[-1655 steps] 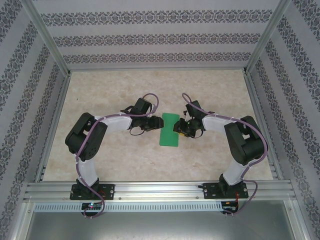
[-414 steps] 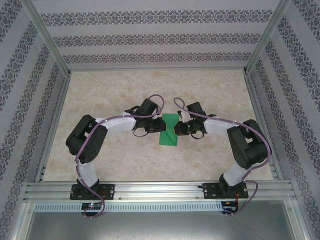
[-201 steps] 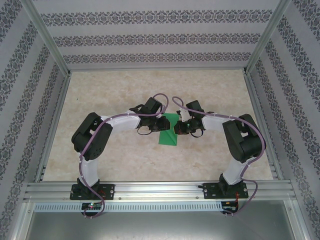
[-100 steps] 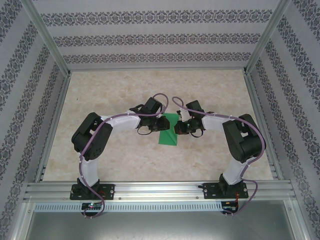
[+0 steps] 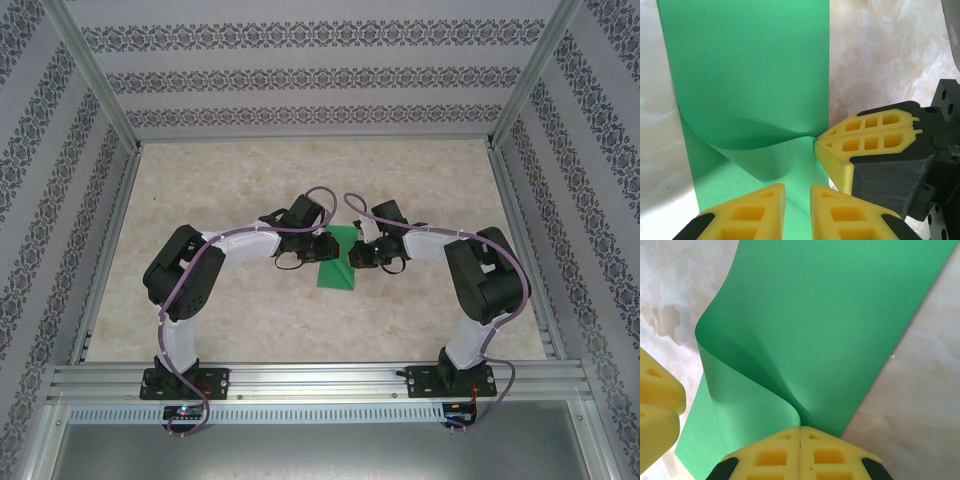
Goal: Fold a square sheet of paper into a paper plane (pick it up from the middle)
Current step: Fold the triangle a second time at the center of the table.
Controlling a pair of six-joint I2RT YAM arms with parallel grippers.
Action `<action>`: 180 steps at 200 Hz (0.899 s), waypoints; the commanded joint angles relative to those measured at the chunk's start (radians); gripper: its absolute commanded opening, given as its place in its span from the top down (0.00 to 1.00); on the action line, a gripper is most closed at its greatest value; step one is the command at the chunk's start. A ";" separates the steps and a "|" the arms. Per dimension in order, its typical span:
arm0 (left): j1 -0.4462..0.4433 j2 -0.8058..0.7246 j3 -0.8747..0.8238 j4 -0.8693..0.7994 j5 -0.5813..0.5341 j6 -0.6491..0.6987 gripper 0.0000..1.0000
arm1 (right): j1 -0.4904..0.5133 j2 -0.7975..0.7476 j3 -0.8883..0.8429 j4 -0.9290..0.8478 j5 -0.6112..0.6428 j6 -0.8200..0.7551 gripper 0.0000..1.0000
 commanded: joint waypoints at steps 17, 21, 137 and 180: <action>-0.014 0.006 0.010 0.047 0.007 -0.035 0.79 | -0.002 0.019 0.022 0.000 0.029 -0.017 0.95; -0.013 0.007 0.010 0.058 0.012 -0.042 0.80 | -0.001 0.019 0.022 -0.001 0.028 -0.017 0.95; -0.012 0.090 0.030 0.140 0.041 -0.091 0.80 | 0.000 0.016 0.018 0.002 0.030 -0.014 0.95; -0.012 0.058 0.021 0.151 0.040 -0.093 0.80 | 0.003 0.021 0.023 -0.001 0.031 -0.018 0.95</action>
